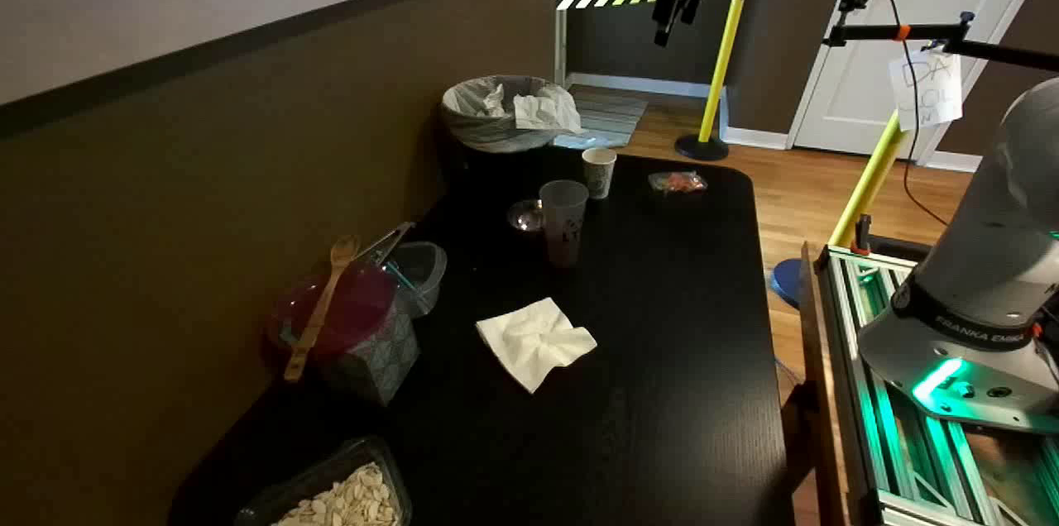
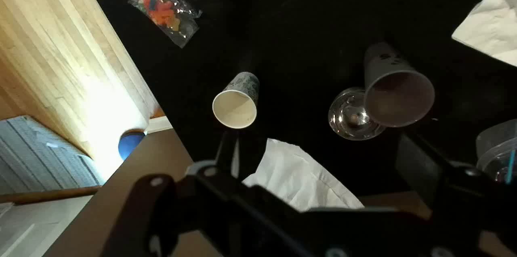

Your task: Put the white coffee cup in the bin.

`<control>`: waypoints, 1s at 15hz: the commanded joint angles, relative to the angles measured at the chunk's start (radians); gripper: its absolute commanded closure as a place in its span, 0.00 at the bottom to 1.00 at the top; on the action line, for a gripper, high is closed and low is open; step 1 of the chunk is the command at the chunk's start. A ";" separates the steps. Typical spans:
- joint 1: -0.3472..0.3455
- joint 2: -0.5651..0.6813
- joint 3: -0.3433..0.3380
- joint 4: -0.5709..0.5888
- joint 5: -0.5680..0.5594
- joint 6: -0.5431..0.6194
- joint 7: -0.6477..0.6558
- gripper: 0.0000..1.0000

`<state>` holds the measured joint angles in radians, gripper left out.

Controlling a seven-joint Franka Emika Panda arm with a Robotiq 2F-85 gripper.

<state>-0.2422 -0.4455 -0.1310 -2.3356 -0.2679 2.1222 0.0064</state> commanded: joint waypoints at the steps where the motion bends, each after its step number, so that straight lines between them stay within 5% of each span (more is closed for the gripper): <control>1: 0.008 0.000 -0.007 0.003 -0.003 -0.004 0.002 0.00; 10: 0.008 0.000 -0.007 0.003 -0.003 -0.004 0.002 0.00; 15: 0.040 0.138 -0.047 0.066 0.085 0.109 -0.037 0.00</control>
<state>-0.2290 -0.4118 -0.1437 -2.3231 -0.2341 2.1669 0.0061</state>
